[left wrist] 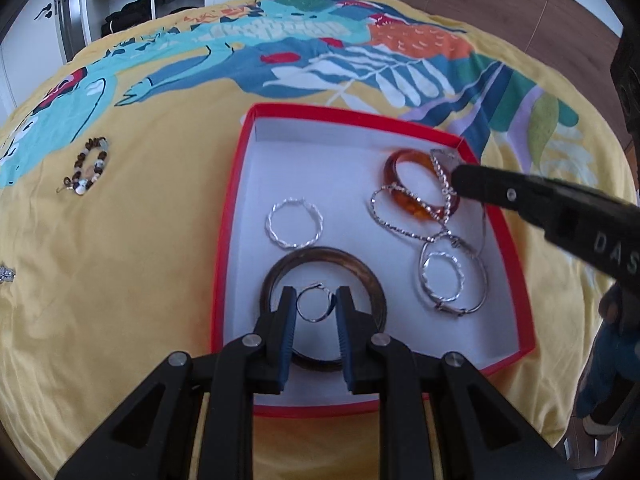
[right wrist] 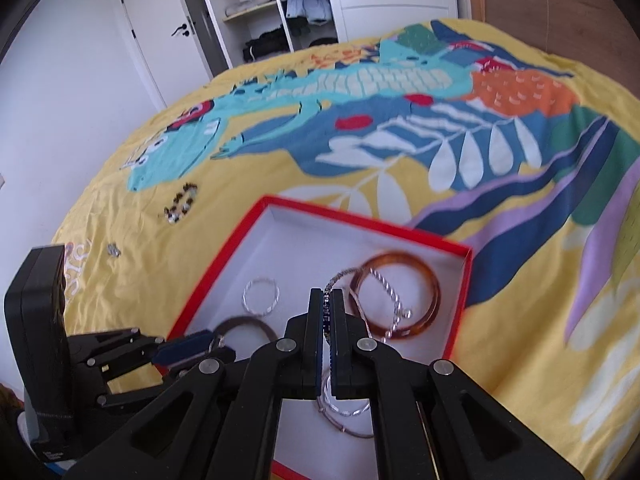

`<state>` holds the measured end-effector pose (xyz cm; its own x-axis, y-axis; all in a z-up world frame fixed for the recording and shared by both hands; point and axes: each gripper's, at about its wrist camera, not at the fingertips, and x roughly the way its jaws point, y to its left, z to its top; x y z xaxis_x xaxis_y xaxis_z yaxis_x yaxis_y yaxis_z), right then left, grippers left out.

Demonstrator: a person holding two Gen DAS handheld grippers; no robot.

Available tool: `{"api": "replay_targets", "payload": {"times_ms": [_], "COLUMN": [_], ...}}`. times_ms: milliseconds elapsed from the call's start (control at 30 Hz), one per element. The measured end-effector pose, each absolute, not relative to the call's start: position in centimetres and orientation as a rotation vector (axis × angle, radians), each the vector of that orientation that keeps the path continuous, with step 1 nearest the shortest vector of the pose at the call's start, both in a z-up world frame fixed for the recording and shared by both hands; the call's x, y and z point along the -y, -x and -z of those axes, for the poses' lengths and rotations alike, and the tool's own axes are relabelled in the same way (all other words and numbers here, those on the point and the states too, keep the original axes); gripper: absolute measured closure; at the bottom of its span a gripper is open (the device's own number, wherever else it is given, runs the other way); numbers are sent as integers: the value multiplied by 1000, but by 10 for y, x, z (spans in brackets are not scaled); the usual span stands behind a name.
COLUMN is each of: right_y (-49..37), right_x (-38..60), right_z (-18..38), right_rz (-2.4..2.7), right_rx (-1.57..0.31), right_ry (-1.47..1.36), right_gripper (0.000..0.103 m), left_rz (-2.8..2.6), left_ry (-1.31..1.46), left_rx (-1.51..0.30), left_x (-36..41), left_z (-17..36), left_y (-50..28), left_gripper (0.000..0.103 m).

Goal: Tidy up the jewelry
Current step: 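Carry the ring with left tool while right tool drags the necklace over the box, then open the left tool inside the box while the right tool releases the necklace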

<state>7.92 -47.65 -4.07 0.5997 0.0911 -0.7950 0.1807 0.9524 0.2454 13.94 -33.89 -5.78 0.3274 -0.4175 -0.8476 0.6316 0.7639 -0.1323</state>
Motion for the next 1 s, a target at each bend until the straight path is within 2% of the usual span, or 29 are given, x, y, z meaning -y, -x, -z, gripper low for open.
{"api": "replay_targets", "payload": {"times_ms": [300, 533, 600, 633, 733, 1000], "right_y": [-58, -43, -41, -38, -31, -8], "right_x": [481, 478, 478, 477, 475, 464], "right_z": [74, 77, 73, 70, 62, 32], "right_rz": [87, 104, 111, 115, 126, 130], "right_rx": [-1010, -1033, -1032, -1028, -1023, -991], "right_ry": [-352, -357, -353, -354, -344, -335], "right_gripper": [98, 98, 93, 87, 72, 69], "left_rz": [683, 674, 671, 671, 674, 678], "left_ry": [-267, -258, -251, -244, -235, -223], "left_rx": [-1038, -1047, -1043, -1039, -1027, -968], "left_x": [340, 337, 335, 334, 332, 317], "left_z": [69, 65, 61, 58, 49, 9], "left_y": [-138, -136, -135, -134, -131, -112], "left_gripper": [84, 84, 84, 83, 76, 75]}}
